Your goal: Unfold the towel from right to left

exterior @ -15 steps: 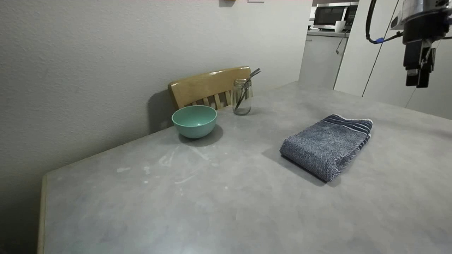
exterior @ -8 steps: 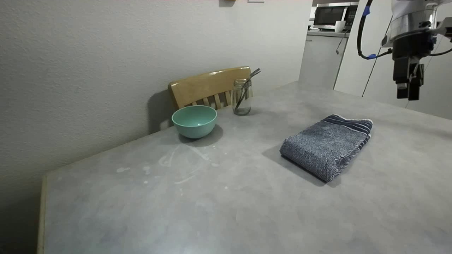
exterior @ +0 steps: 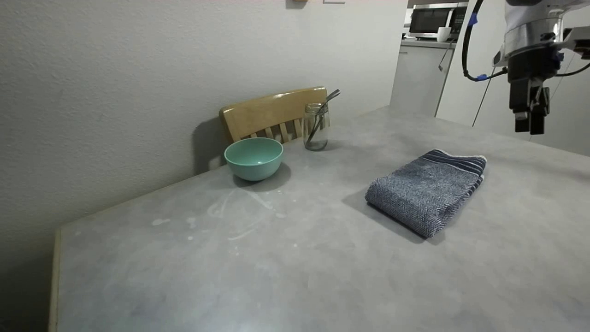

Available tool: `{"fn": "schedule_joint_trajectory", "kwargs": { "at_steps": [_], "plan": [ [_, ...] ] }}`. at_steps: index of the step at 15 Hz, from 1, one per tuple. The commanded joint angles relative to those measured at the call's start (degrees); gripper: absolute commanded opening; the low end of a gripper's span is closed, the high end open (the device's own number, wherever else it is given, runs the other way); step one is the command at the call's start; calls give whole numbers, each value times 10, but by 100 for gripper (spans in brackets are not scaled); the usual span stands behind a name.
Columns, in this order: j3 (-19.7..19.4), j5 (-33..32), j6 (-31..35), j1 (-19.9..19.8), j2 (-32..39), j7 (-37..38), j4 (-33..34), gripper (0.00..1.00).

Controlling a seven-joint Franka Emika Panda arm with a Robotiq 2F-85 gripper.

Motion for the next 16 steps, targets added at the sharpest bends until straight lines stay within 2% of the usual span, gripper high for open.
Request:
{"fn": "schedule_joint_trajectory", "kwargs": {
  "at_steps": [1,12,13,16],
  "plan": [
    [18,4,-36,-26,50,3,53,100],
    [42,6,-138,-64,153,25,180,100],
    [38,-2,-108,-58,135,27,151,100],
    [41,-2,-123,-59,145,27,166,100]
  ]
}}
